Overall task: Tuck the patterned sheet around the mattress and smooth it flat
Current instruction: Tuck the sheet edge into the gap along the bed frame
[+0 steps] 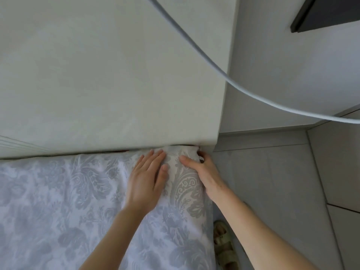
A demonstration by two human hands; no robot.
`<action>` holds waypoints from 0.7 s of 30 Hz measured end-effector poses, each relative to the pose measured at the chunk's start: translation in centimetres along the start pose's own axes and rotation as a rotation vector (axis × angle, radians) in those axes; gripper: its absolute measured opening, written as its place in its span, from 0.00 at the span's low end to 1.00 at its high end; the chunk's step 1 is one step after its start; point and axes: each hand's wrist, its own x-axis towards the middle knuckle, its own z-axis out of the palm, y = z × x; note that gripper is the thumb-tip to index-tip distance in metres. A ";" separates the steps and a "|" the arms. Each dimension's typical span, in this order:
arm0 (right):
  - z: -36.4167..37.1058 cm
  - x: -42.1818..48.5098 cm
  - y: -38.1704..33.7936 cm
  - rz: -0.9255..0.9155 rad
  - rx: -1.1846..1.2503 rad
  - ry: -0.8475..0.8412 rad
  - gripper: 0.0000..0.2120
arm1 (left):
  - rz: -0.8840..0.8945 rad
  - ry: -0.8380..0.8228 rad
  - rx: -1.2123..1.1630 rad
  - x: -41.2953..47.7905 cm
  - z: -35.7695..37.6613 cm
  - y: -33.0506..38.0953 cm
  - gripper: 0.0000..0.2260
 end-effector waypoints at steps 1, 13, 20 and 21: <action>0.5 -1.0 -0.2 -0.001 -0.019 -0.020 0.37 | 0.015 0.031 -0.015 -0.1 -0.9 0.2 0.24; 5.9 -12.9 -3.5 -0.315 -0.425 -0.081 0.37 | -0.311 -0.469 -0.338 3.5 -10.6 -0.8 0.21; 6.4 -11.7 -7.4 -0.655 -1.165 0.155 0.24 | -0.451 -0.461 -0.356 4.5 -11.6 0.1 0.22; 6.9 -11.3 -7.7 -0.708 -1.218 0.157 0.21 | -0.454 -0.477 -0.378 4.6 -11.8 0.0 0.23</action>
